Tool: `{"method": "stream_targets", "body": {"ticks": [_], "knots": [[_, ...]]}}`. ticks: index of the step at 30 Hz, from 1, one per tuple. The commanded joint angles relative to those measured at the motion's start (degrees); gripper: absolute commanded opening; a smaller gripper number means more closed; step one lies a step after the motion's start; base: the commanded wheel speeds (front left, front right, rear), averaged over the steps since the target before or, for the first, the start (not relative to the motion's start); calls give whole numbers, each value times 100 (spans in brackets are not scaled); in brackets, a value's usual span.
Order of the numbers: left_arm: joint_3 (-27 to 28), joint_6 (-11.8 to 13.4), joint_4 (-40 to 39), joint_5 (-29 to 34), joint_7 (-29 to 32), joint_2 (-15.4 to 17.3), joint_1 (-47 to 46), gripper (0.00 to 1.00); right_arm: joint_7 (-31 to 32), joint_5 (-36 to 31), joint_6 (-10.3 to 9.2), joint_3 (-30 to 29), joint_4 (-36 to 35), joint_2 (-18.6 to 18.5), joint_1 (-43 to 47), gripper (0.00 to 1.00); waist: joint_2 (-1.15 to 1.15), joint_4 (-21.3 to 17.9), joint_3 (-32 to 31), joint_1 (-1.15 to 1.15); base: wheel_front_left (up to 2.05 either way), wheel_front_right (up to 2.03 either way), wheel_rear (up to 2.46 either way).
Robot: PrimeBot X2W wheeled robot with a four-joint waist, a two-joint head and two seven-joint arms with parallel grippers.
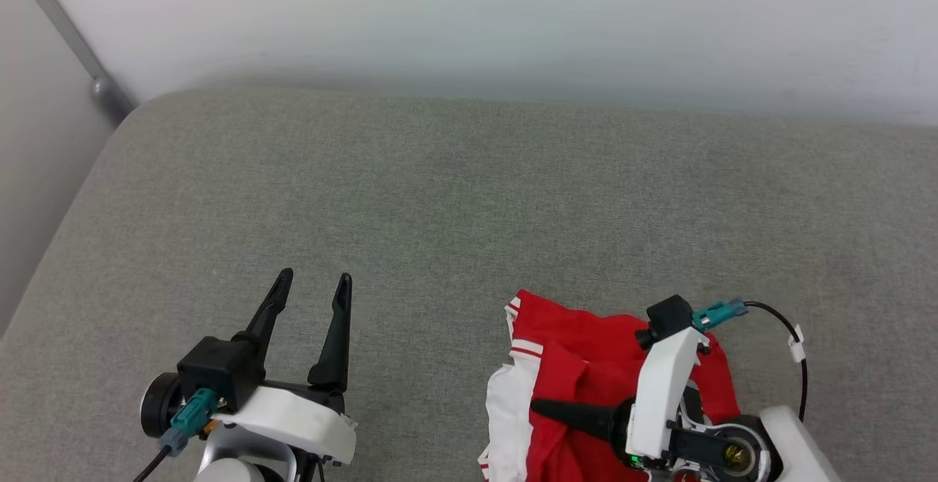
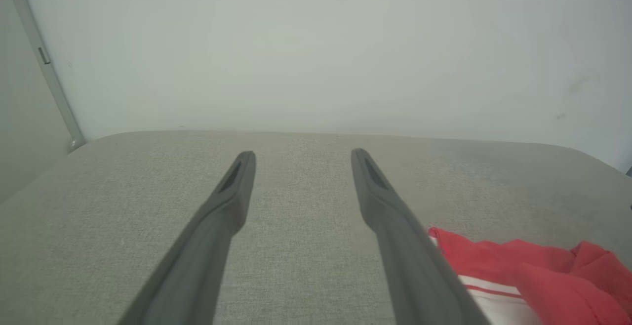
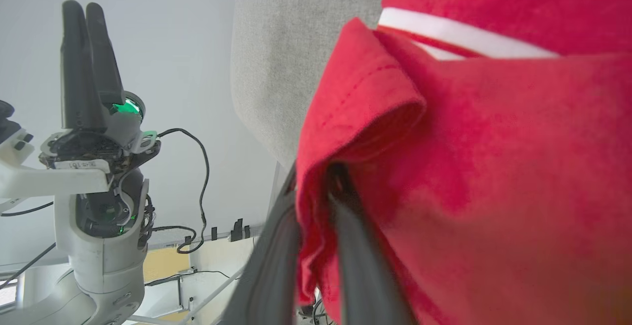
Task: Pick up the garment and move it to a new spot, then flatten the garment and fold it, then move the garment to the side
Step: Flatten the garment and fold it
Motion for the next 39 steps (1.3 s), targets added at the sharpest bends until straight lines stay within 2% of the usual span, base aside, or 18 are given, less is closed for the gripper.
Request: {"method": "stream_targets", "body": {"ticks": [1,2,5,9,12,14,17,22,24,25,26,30,31,39], "knots": [[-8,-12,38,-1,-13,-22,-75,100,-267,-40,0,171,158,-2,-158,46,0,66,57,0,0,0,0],[-9,-15,51,-4,-23,-28,-85,100,-436,-94,0,273,200,-1,-234,100,0,79,67,0,0,0,0],[-6,-11,93,-20,-54,-43,-87,100,-801,-200,0,510,252,-34,-396,100,0,89,81,0,0,0,0],[10,20,144,-47,-71,-52,-21,100,-1187,-467,0,836,-32,-375,-539,100,0,24,34,0,0,0,0],[11,33,185,-67,-85,-62,34,100,-1736,-1026,0,974,-310,-800,-562,100,0,-65,-41,0,0,0,0],[22,46,200,-90,-91,-67,72,100,-2165,-1646,0,940,-404,-1124,-498,100,0,-144,-103,0,0,0,0],[23,77,218,-105,-101,-84,119,100,-2628,-2503,-1,649,-425,-1505,-248,100,0,-246,-177,0,0,0,0],[90,101,286,-189,-128,-106,190,100,-3383,-3655,-1,-391,-654,-1771,274,100,0,-403,-273,0,0,0,0],[136,125,320,-209,-160,-108,239,100,-3712,-3993,0,-820,-815,-1731,540,100,0,-463,-322,0,0,0,0],[136,125,320,-209,-160,-108,239,100,-3712,-3993,0,-820,-815,-1731,540,100,0,-463,-322,0,0,0,0],[197,158,334,-237,-180,-106,278,100,-4108,-4185,0,-1135,-1076,-1617,763,100,0,-513,-371,0,0,0,0],[262,190,346,-245,-210,-88,382,100,-4590,-4396,-1,-1389,-1447,-1436,1101,100,0,-573,-436,0,0,0,0],[280,214,345,-224,-219,-74,437,100,-4854,-4467,0,-1461,-1721,-1243,1272,100,0,-585,-476,0,0,0,0],[208,298,300,-116,-247,-79,690,100,-4951,-4791,-1,-1524,-2461,-597,1896,100,0,-614,-604,0,0,0,0]]}}
